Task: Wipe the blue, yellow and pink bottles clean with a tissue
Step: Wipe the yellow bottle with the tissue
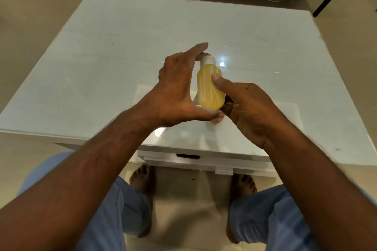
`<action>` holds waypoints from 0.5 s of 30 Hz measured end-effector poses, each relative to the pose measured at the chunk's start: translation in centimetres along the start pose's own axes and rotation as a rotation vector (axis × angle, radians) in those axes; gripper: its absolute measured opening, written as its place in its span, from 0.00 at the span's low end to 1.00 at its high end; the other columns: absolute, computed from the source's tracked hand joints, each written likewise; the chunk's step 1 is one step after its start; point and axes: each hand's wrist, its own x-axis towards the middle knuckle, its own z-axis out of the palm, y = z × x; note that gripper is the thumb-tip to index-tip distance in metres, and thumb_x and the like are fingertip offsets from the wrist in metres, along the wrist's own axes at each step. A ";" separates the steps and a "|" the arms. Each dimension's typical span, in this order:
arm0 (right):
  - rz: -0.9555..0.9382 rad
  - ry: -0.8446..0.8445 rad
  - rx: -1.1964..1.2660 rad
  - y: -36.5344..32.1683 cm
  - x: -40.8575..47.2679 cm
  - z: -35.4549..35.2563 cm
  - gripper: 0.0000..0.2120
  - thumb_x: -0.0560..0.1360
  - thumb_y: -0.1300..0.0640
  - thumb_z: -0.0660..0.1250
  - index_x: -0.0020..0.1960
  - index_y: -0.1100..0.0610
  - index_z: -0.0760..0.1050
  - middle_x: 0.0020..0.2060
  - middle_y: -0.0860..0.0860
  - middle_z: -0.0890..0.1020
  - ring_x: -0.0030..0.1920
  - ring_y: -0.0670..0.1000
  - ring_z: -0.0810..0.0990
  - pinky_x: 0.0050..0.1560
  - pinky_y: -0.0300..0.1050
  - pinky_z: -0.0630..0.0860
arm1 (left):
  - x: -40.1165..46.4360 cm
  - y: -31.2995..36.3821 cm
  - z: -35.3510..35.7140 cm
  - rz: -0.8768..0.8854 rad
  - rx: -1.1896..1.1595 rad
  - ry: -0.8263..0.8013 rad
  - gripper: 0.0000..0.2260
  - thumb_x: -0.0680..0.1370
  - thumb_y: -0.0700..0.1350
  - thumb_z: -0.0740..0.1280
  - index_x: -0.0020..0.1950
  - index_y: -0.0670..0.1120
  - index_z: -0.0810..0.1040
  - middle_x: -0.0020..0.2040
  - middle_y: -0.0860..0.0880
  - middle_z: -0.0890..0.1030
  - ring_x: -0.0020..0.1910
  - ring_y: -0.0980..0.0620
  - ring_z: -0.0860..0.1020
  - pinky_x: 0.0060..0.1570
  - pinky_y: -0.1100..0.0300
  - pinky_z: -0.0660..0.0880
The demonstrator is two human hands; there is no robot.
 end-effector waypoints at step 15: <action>-0.928 0.233 -0.736 1.0 -0.6 0.2 0.18 0.79 0.55 0.70 0.66 0.61 0.82 0.62 0.55 0.81 0.62 0.50 0.80 0.57 0.37 0.79 | 0.0 0.0 -0.2 0.074 0.076 0.066 0.48 0.60 0.72 0.72 0.74 0.52 0.64 0.70 0.53 0.71 0.68 0.52 0.68 0.67 0.45 0.68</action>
